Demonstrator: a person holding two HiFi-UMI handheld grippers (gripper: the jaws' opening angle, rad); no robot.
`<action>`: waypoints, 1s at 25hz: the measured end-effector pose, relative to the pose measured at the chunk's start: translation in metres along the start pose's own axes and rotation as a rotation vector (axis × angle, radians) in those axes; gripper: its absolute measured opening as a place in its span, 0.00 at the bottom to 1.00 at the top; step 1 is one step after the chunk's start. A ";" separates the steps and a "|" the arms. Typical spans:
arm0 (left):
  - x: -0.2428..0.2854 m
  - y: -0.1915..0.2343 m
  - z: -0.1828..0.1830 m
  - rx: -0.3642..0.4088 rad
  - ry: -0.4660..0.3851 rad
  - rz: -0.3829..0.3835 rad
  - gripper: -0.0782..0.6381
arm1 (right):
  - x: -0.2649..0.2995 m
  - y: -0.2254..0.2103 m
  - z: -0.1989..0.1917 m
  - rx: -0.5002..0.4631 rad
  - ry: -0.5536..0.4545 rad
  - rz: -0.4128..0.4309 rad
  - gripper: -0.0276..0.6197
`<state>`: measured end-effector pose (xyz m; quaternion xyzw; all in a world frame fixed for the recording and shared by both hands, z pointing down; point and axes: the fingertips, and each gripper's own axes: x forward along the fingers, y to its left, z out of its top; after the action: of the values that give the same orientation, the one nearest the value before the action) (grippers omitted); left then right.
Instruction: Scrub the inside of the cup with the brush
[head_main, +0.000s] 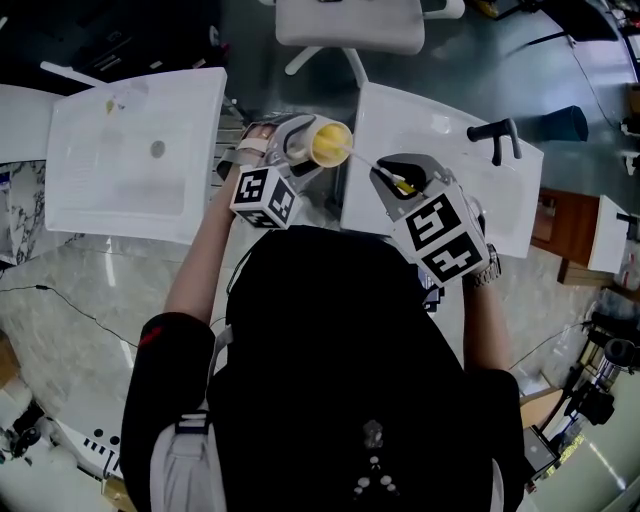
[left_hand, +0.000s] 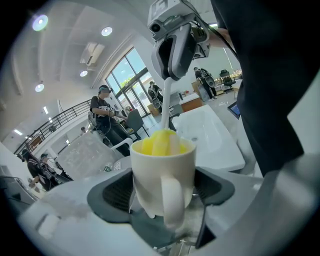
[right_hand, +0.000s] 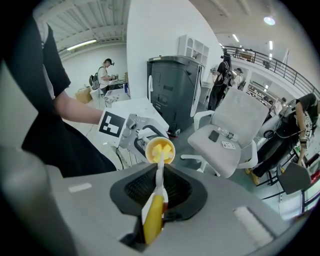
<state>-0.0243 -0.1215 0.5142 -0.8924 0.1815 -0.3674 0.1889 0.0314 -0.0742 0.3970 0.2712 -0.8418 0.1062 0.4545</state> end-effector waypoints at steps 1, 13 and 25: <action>0.000 0.000 -0.001 -0.002 0.001 -0.001 0.66 | 0.000 0.000 -0.001 -0.006 0.007 -0.003 0.11; 0.010 -0.006 -0.001 -0.029 0.007 -0.012 0.66 | 0.007 0.006 -0.015 -0.003 0.019 0.040 0.11; 0.035 -0.005 0.012 -0.158 -0.025 -0.013 0.66 | -0.004 -0.022 -0.034 0.259 -0.096 0.059 0.11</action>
<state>0.0087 -0.1308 0.5295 -0.9104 0.2015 -0.3417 0.1176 0.0694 -0.0770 0.4118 0.3077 -0.8493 0.2143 0.3716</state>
